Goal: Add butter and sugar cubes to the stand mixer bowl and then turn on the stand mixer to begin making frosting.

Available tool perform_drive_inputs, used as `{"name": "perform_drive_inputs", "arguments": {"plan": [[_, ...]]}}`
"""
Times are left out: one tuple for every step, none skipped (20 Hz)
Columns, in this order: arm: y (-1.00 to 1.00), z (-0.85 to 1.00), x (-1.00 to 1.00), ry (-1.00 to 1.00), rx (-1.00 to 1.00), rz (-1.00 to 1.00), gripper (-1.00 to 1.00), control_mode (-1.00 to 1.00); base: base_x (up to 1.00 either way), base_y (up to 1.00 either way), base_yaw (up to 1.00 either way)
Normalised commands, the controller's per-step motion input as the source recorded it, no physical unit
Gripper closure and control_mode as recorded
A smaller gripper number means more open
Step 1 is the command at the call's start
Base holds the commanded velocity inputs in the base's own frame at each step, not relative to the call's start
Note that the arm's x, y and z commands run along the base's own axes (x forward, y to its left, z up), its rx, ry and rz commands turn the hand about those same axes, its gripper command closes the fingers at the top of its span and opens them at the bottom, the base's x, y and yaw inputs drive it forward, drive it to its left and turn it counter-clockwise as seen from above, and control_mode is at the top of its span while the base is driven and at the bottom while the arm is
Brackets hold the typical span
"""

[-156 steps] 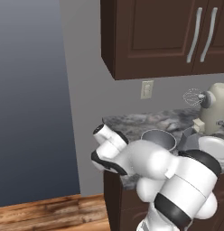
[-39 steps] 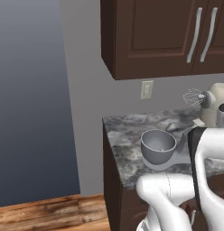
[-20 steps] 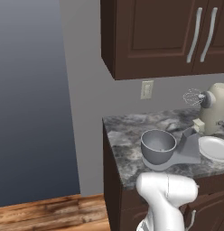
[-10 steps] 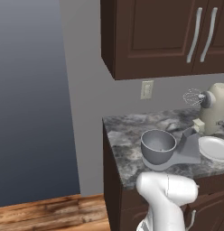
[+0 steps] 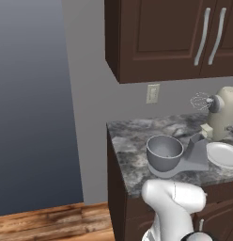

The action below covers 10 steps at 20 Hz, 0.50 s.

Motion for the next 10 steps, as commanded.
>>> {"name": "perform_drive_inputs", "arguments": {"plan": [[0.06,0.00,0.40,-0.16,0.16,0.09,-1.00,-1.00,0.00,0.00,0.00],[0.06,0.00,0.43,-0.16,0.16,0.09,-1.00,-1.00,0.00,0.00,0.00],[0.06,0.00,0.50,-0.14,0.15,0.10,-1.00,-1.00,0.00,0.00,0.00],[0.04,0.00,0.49,-0.14,0.14,0.11,-1.00,-1.00,0.00,0.00,0.00],[0.03,0.00,0.51,-0.13,0.13,0.12,-1.00,-1.00,0.00,0.00,0.00],[0.01,0.00,0.56,-0.10,0.12,0.13,-1.00,-1.00,0.00,0.00,0.00],[0.00,0.00,0.58,-0.06,0.12,0.13,-1.00,-1.00,0.00,0.00,0.00],[0.03,0.00,0.58,-0.04,0.11,0.12,-1.00,-1.00,0.00,0.00,0.00],[0.06,0.00,0.61,-0.03,0.10,0.12,-1.00,-1.00,0.00,0.00,0.00],[0.04,0.00,0.63,-0.01,0.10,0.13,-1.00,-1.00,0.00,0.00,0.00]]}}
